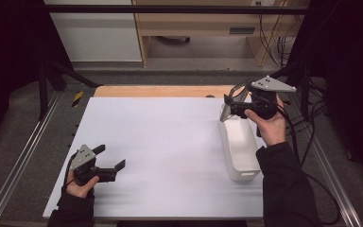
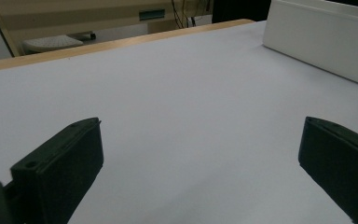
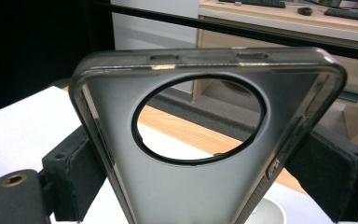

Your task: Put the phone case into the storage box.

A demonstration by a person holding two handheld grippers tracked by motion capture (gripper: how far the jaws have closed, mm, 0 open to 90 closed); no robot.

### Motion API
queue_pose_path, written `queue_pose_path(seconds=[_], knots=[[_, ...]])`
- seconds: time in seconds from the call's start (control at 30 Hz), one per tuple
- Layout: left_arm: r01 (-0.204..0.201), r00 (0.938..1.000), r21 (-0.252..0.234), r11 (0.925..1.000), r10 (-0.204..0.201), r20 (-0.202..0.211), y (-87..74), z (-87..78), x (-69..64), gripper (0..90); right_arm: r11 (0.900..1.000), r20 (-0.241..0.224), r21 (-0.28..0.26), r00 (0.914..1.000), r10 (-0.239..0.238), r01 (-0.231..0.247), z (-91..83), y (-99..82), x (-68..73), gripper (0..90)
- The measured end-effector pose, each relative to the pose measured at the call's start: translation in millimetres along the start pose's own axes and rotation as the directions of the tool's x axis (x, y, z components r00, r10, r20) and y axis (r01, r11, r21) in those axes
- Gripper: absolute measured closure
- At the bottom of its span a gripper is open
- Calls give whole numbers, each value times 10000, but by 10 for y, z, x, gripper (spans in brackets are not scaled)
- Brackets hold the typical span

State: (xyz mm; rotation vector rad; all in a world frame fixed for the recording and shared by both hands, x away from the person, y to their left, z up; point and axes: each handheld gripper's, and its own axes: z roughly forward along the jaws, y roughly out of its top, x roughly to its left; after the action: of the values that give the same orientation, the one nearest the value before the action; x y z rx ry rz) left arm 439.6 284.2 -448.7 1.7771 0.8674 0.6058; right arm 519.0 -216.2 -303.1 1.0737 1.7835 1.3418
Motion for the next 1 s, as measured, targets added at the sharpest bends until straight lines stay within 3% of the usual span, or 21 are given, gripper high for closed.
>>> queue_pose_path(seconds=[0.4,1.0], knots=[[-52,9999,47,10000,52,91,-6,21,-14,0,9992,803,246,9963,292,-313,182,-22,-133,117],[-106,9998,102,9999,104,156,-12,45,-23,0,9950,1502,618,9863,690,-790,446,-163,-313,117]])
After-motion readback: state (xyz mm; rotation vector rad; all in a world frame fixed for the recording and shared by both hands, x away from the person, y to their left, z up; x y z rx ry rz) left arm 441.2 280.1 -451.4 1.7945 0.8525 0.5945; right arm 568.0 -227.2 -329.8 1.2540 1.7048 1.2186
